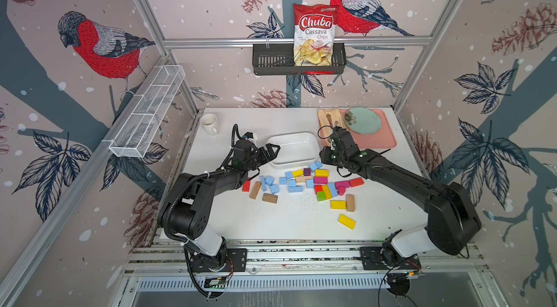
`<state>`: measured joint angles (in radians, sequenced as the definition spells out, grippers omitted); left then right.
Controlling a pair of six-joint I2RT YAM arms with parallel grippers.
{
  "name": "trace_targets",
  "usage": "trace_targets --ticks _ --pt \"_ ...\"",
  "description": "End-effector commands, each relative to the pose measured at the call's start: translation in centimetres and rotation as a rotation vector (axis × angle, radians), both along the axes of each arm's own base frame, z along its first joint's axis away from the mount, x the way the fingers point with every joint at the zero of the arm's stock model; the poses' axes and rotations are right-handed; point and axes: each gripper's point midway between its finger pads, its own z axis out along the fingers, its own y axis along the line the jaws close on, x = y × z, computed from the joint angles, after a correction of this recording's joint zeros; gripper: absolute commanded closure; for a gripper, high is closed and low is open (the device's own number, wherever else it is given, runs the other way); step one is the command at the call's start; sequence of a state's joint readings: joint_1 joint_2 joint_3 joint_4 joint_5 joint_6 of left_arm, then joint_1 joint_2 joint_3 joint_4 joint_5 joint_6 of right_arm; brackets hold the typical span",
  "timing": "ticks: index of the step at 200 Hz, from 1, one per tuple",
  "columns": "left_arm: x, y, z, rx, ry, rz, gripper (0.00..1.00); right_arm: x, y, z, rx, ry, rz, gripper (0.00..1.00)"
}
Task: Pick out the blue building blocks
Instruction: Place the building block in the storage box.
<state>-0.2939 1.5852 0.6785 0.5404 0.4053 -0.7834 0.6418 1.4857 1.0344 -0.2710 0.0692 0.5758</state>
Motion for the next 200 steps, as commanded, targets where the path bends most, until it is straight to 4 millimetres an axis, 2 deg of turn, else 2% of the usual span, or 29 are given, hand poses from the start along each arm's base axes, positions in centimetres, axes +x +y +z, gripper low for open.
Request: trace_targets --ticks 1,25,50,83,132,200 --pt "0.6 0.9 2.2 0.042 -0.088 0.042 0.02 0.9 0.8 0.6 -0.011 -0.019 -0.028 1.0" --pt "0.0 2.5 4.6 0.101 -0.158 0.094 0.02 2.2 2.1 0.3 -0.078 -0.014 -0.035 1.0" --pt "-1.3 4.2 7.2 0.17 -0.238 0.135 0.01 3.7 4.5 -0.3 -0.124 -0.005 -0.007 1.0" --pt "-3.5 6.3 9.0 0.243 -0.315 0.191 0.01 5.6 7.9 -1.6 -0.151 0.001 0.03 0.99" --pt "-5.9 8.7 8.9 0.271 -0.342 0.277 0.01 7.8 12.8 -4.1 -0.139 0.032 0.092 0.99" --pt "-6.6 8.9 8.8 0.267 -0.349 0.286 0.01 10.3 18.4 -6.8 -0.049 0.072 0.166 0.94"
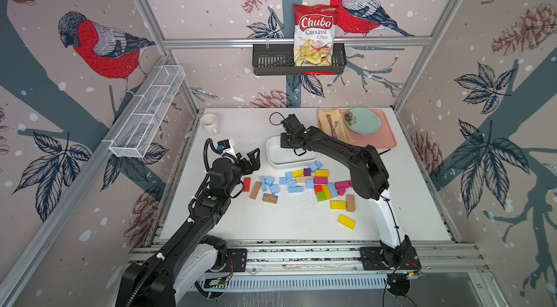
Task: Pick out the blue building blocks
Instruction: Place the building block in the storage box.
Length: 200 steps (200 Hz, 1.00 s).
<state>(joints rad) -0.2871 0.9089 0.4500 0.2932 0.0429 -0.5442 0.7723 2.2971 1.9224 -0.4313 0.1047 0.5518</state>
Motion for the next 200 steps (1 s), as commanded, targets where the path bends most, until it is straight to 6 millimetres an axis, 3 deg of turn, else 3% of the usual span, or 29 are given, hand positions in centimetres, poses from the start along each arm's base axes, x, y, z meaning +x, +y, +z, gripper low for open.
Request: trace_targets --ticks 1,87,200 --pt "0.1 0.4 0.2 0.006 -0.012 0.022 0.01 0.1 1.8 -0.8 0.04 0.038 0.04 0.94" --pt "0.3 -0.1 0.8 -0.016 -0.011 0.003 0.01 0.6 4.2 -3.0 0.101 0.098 0.075 0.86" --pt "0.4 -0.4 -0.3 -0.033 0.018 -0.007 0.01 -0.4 5.4 -2.6 0.206 0.16 0.108 0.48"
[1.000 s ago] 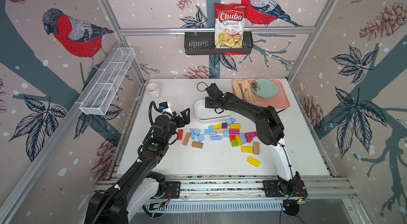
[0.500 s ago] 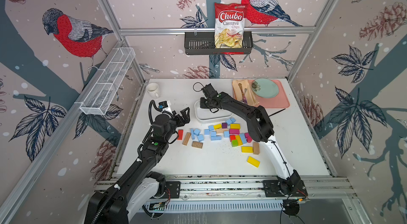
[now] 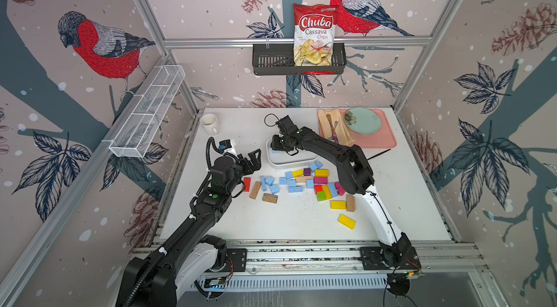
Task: Pick out the blue building blocks
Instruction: Place the building block in the storage box, then pick up the building block from the center of the board.
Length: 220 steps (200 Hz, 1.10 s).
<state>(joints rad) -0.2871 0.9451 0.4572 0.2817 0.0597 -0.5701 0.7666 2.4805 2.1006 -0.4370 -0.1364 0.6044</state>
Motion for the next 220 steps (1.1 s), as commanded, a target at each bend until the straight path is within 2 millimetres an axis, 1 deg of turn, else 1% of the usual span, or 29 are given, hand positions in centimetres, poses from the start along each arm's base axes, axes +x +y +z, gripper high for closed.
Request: trace_targets --ticks 1,18,43,58,71,76,99,121,145,150,158,162,181,209,220 --pt "0.1 0.0 0.8 -0.017 -0.03 0.003 0.01 0.1 0.6 1.2 0.055 0.001 -0.002 0.48" --pt "0.1 0.0 0.8 -0.016 -0.029 0.004 0.01 0.2 0.3 1.7 0.065 0.003 -0.011 0.48" --pt "-0.1 0.1 0.9 -0.016 -0.031 0.006 0.01 0.5 -0.5 3.9 0.087 -0.029 -0.03 0.47" --pt "-0.2 0.2 0.9 -0.014 -0.029 0.011 0.01 0.6 -1.2 6.3 0.102 -0.072 -0.043 0.44" --pt "-0.3 0.3 0.8 -0.013 -0.027 0.012 0.01 0.4 -1.9 8.1 0.106 -0.108 -0.047 0.42" --pt "-0.3 0.3 0.8 -0.013 -0.026 0.011 0.01 0.3 -2.1 9.1 0.111 -0.126 -0.05 0.41" --pt "-0.4 0.1 0.5 -0.01 0.0 -0.002 0.02 -0.2 -3.8 12.0 0.103 -0.189 -0.073 0.37" --pt "-0.8 -0.3 -0.4 0.015 0.05 -0.008 0.03 -0.8 -6.0 14.6 0.092 -0.253 -0.112 0.29" --pt "-1.3 -0.2 -1.5 0.053 0.094 0.004 0.03 -1.6 -8.6 17.2 0.073 -0.328 -0.149 0.11" --pt "-1.4 -0.2 -1.7 0.064 0.097 0.0 0.04 -1.8 -9.2 17.4 0.061 -0.34 -0.157 0.08" --pt "-1.6 -0.5 -1.9 0.076 0.104 -0.012 0.04 -2.0 -10.1 18.4 0.05 -0.366 -0.169 0.02" --pt "-1.7 -0.6 -2.1 0.082 0.11 -0.016 0.04 -2.2 -10.6 18.6 0.04 -0.375 -0.174 0.0" --pt "-2.1 -1.3 -3.0 0.105 0.142 -0.036 0.05 -2.7 -12.9 19.6 -0.004 -0.417 -0.202 0.0" --pt "-2.5 -3.1 -4.5 0.179 0.194 -0.115 0.07 -3.7 -16.3 19.6 -0.044 -0.449 -0.217 0.0" --pt "-2.6 -3.9 -4.9 0.211 0.211 -0.157 0.08 -4.4 -17.1 19.4 -0.038 -0.454 -0.187 0.0"
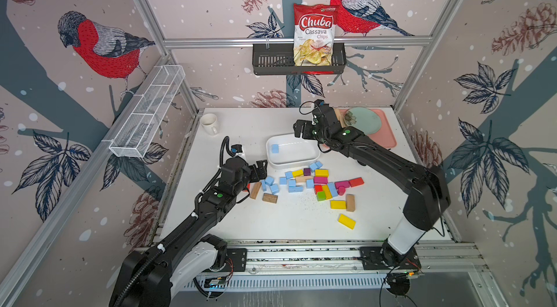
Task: Pick out the blue building blocks
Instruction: Pick up the building block from the center of the board.
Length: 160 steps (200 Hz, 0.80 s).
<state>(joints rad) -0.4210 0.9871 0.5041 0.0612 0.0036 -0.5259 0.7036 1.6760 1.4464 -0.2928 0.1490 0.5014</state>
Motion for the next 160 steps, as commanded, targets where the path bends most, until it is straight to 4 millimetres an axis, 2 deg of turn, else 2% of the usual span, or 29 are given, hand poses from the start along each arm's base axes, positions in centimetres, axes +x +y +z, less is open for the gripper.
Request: trace_targets --ticks 1,32,63,89,121,160 --pt "-0.2 -1.0 -0.9 0.076 0.035 -0.066 0.08 -0.5 -2.2 0.3 -0.038 -0.052 0.011 0.0" --pt "-0.7 -2.7 -2.0 0.165 0.095 -0.159 0.11 -3.0 -4.0 -0.4 -0.037 -0.063 0.113 0.0" --pt "-1.7 -3.2 -3.4 0.218 0.166 -0.144 0.1 -5.1 -5.5 -1.4 -0.088 -0.068 0.162 0.0" --pt "-3.3 -3.7 -4.5 0.192 0.195 -0.074 0.11 -5.8 -6.4 -2.4 -0.106 -0.056 0.154 0.0" --pt "-5.2 -4.3 -6.3 0.146 0.245 -0.002 0.12 -6.3 -6.0 -2.7 -0.078 -0.052 0.175 0.0" --pt "-5.6 -5.3 -7.0 0.105 0.283 0.045 0.17 -6.4 -5.9 -3.0 -0.082 -0.055 0.184 0.0"
